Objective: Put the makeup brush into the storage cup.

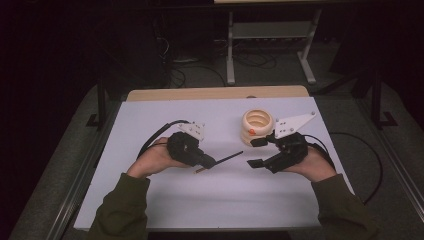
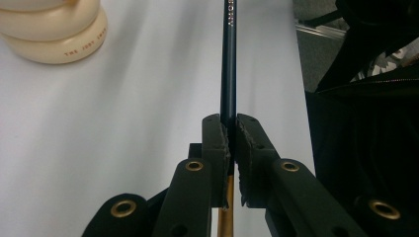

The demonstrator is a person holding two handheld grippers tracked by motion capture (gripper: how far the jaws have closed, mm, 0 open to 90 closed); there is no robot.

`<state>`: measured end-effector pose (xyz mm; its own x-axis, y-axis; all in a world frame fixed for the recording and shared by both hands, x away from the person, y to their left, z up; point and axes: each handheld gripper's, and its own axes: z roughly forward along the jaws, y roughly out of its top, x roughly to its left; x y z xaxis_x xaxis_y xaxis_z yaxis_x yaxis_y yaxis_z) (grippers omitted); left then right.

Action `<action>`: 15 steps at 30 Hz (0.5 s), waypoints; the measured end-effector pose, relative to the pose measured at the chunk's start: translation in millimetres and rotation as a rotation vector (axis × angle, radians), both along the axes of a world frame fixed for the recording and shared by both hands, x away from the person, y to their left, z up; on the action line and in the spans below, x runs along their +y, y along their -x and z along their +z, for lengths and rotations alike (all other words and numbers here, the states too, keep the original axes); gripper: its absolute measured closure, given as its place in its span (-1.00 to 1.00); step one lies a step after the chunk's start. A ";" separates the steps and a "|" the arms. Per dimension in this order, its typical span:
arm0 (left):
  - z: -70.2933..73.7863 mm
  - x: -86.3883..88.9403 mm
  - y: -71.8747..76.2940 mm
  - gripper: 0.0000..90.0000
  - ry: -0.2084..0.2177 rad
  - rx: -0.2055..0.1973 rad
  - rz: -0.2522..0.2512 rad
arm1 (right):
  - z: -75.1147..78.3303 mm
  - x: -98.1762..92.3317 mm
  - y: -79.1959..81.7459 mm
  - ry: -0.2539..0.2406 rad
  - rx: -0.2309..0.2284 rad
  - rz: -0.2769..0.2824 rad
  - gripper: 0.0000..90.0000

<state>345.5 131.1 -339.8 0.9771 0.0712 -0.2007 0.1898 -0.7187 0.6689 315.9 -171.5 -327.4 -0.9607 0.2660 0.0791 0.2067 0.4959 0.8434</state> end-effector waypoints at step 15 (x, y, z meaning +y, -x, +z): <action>-5.6 -10.7 4.2 0.85 -0.032 0.005 -0.034 | -7.6 10.5 -1.2 0.014 0.033 0.052 0.17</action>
<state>341.3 120.4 -345.5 0.9781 0.0441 -0.2035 0.1677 -0.7461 0.6443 317.1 -160.9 -335.0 -0.9702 0.2172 0.1072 0.2077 0.5183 0.8296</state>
